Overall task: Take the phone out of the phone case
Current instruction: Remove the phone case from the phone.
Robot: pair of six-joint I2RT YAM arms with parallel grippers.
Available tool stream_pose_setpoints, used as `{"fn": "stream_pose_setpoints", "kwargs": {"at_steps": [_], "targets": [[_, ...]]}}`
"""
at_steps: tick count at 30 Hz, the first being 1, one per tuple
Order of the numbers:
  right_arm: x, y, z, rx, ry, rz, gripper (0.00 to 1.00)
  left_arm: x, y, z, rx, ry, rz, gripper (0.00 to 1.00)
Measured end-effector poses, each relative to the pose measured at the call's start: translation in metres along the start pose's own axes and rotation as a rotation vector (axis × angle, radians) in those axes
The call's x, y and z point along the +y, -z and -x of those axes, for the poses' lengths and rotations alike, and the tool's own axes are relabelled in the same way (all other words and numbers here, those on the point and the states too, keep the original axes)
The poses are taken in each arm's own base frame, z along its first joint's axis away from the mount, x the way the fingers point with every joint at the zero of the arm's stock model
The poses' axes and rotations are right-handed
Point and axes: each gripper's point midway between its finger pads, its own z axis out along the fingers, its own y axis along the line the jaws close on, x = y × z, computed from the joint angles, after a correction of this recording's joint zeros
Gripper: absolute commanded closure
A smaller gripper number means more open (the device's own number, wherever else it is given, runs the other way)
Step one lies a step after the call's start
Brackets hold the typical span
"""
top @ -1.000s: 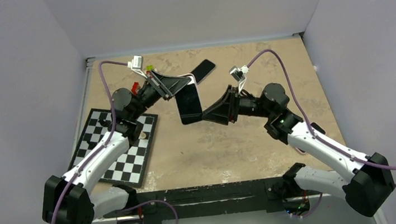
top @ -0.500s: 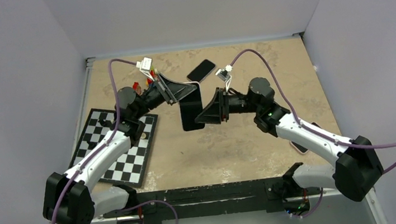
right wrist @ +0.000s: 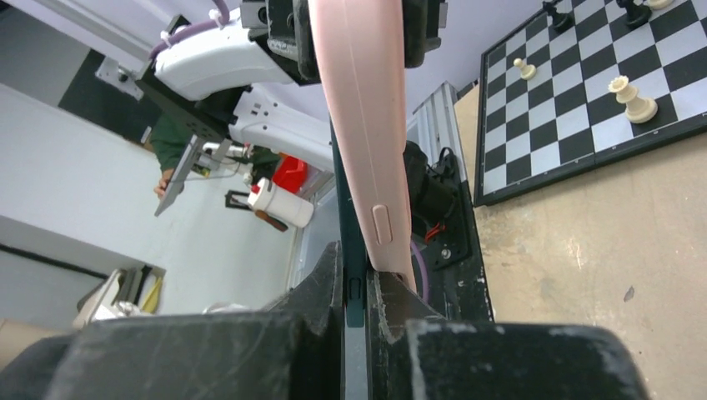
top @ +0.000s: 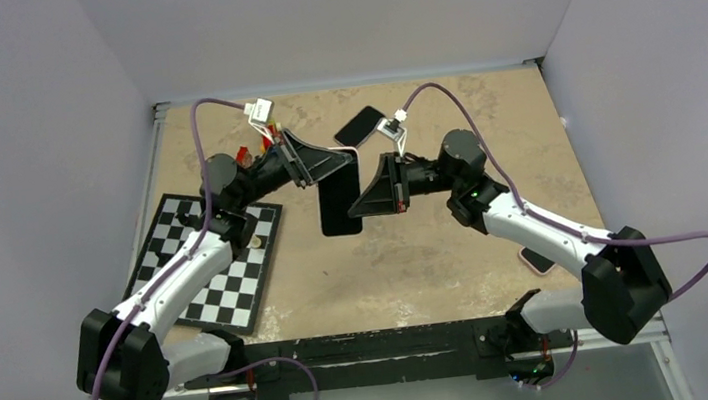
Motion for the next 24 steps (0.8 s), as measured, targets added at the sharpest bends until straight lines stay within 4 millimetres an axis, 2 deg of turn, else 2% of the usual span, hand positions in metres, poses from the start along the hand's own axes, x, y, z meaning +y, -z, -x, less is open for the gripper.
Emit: {"fn": "stream_pose_setpoints", "kwargs": {"at_steps": [4, 9, 17, 24], "targets": [[0.003, 0.000, 0.002, -0.008, 0.007, 0.009, 1.00, -0.001, 0.001, 0.002, -0.007, 0.010, 0.001, 0.64], [0.008, 0.001, 0.010, -0.037, -0.011, 0.029, 1.00, -0.009, 0.008, -0.010, 0.051, -0.024, -0.005, 0.50], [0.025, 0.016, 0.017, -0.047, 0.001, 0.138, 1.00, -0.038, 0.036, -0.026, 0.127, -0.217, -0.092, 0.46], [0.034, 0.024, 0.006, 0.010, 0.024, 0.167, 1.00, -0.046, 0.054, -0.051, 0.213, -0.293, -0.185, 0.50]]}}
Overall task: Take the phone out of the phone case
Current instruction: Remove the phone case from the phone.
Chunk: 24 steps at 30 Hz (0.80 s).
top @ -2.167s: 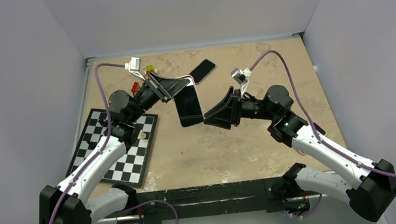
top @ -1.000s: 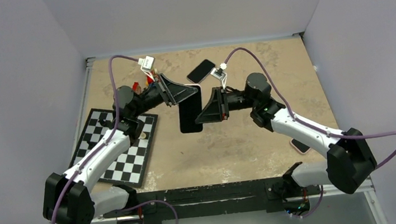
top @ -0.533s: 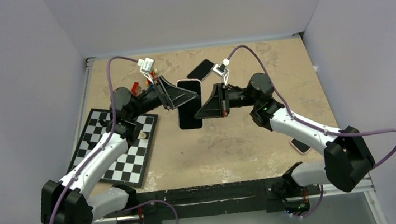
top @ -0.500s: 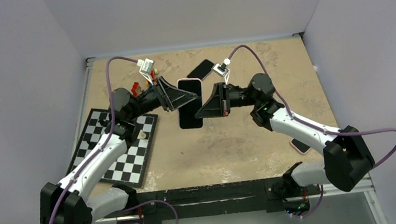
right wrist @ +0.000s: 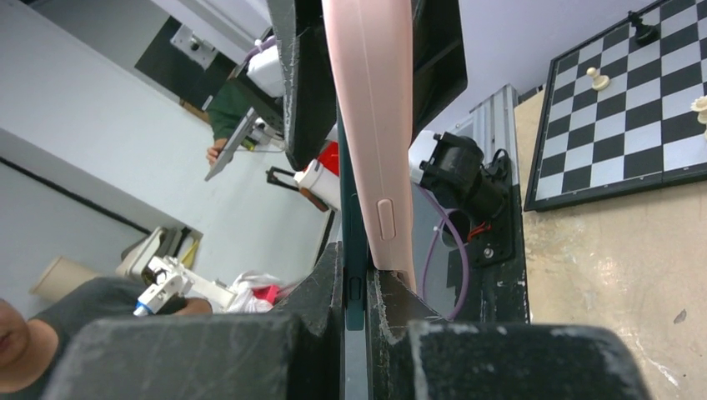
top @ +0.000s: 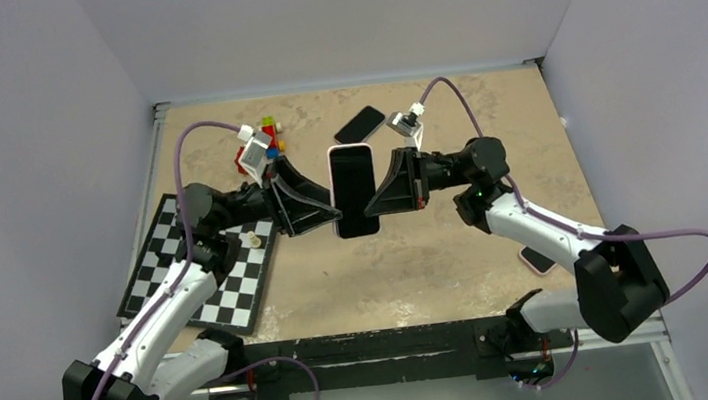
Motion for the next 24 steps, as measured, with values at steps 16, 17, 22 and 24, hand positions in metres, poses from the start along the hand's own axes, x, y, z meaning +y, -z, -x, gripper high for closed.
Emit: {"fn": "stream_pose_setpoints", "kwargs": {"at_steps": [16, 17, 22, 24], "targets": [[0.021, 0.007, -0.005, 0.026, 0.067, 0.029, 1.00, -0.024, 0.004, -0.017, 0.100, 0.021, -0.247, 0.54], [0.022, 0.007, -0.005, 0.027, 0.067, 0.029, 1.00, -0.024, 0.005, -0.017, 0.101, 0.020, -0.245, 0.55], [0.022, 0.007, -0.005, 0.027, 0.068, 0.029, 1.00, -0.020, 0.005, -0.022, 0.110, -0.025, -0.192, 0.62], [0.021, 0.007, -0.005, 0.029, 0.068, 0.030, 1.00, -0.020, 0.005, -0.024, 0.116, -0.057, -0.159, 0.63]]}}
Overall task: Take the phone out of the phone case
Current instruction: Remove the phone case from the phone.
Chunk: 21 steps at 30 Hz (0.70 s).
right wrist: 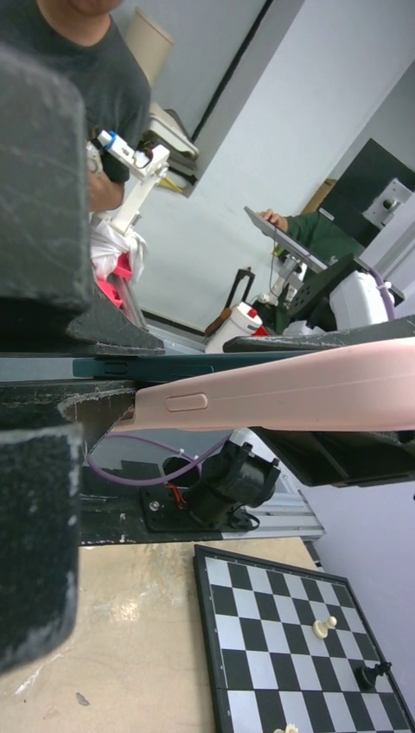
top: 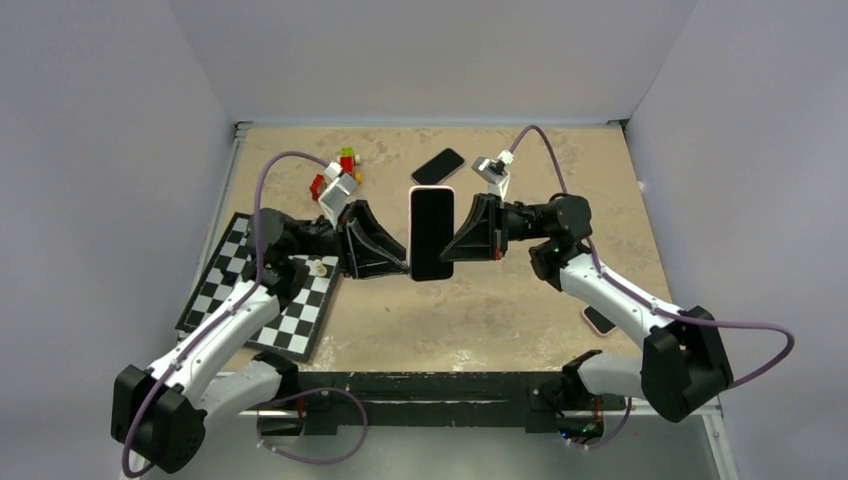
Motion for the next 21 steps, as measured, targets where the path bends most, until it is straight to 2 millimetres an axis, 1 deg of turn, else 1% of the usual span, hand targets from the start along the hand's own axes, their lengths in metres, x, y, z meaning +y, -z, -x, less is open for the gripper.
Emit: {"fn": "stream_pose_setpoints", "kwargs": {"at_steps": [5, 13, 21], "targets": [[0.002, -0.001, 0.003, 0.001, 0.009, 0.005, 1.00, 0.001, 0.001, 0.000, 0.026, -0.074, 0.054, 0.68], [-0.006, -0.001, -0.001, 0.021, -0.022, 0.002, 1.00, 0.013, 0.004, -0.014, 0.064, -0.065, 0.102, 0.74], [-0.002, -0.002, -0.002, 0.030, -0.004, 0.016, 1.00, 0.017, 0.006, -0.017, 0.080, -0.071, 0.131, 0.77]]}}
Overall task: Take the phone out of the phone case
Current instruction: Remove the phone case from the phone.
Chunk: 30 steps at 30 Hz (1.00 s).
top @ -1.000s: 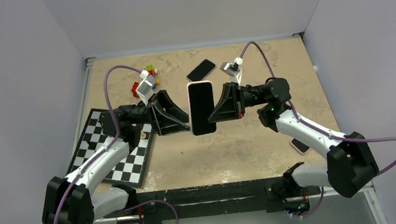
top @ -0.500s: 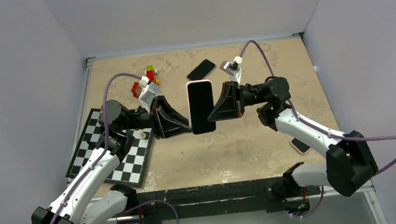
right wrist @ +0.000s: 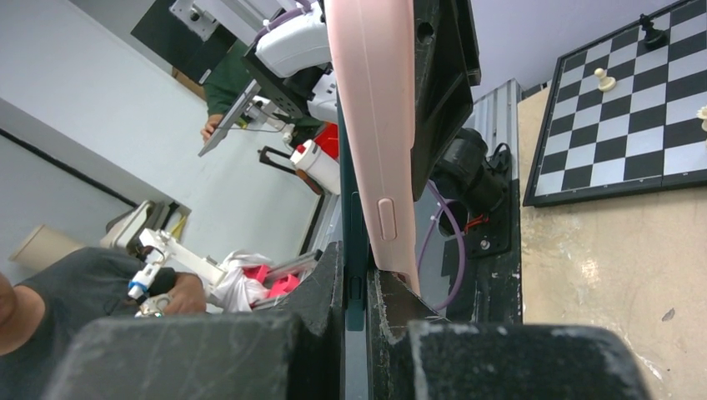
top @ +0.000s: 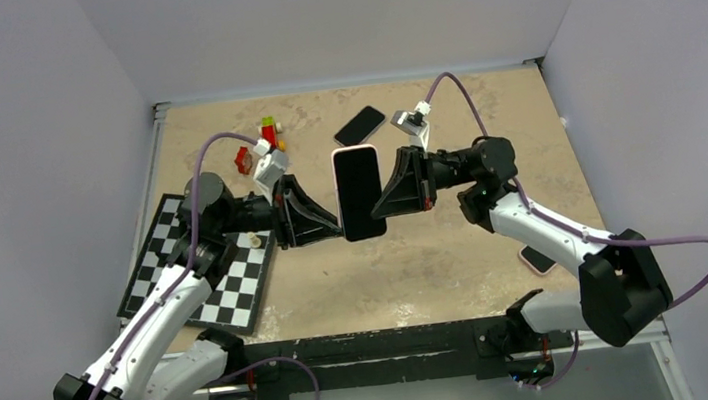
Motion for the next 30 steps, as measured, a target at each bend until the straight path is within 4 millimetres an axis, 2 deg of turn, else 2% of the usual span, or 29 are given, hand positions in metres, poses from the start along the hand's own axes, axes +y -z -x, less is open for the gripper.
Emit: {"fn": "stream_pose_setpoints", "kwargs": {"at_steps": [8, 11, 15, 16, 21, 24, 27, 30], "targets": [[0.002, -0.003, -0.001, 0.001, 0.003, 0.009, 1.00, 0.001, -0.003, 0.001, 0.007, 0.020, 0.025, 0.75], [0.003, -0.005, -0.002, 0.005, 0.003, 0.015, 1.00, 0.004, -0.006, 0.000, 0.008, 0.041, 0.041, 0.80], [-0.001, -0.006, -0.001, -0.006, 0.006, 0.008, 1.00, 0.013, -0.008, 0.001, -0.001, 0.083, 0.094, 0.98], [-0.003, -0.006, 0.000, -0.012, 0.005, 0.002, 1.00, 0.016, -0.008, 0.001, -0.004, 0.092, 0.109, 1.00], [-0.023, -0.011, 0.009, -0.064, -0.016, -0.091, 1.00, 0.056, -0.001, 0.002, -0.018, 0.192, 0.364, 1.00], [-0.042, -0.013, 0.012, -0.079, -0.030, -0.208, 1.00, 0.100, 0.017, -0.002, -0.026, 0.275, 0.633, 1.00], [-0.055, -0.011, 0.014, -0.087, -0.016, -0.315, 1.00, 0.133, 0.042, -0.023, -0.003, 0.359, 0.834, 1.00], [-0.066, -0.002, 0.015, -0.105, 0.008, -0.431, 1.00, 0.147, 0.058, -0.045, 0.029, 0.403, 0.946, 1.00]]}}
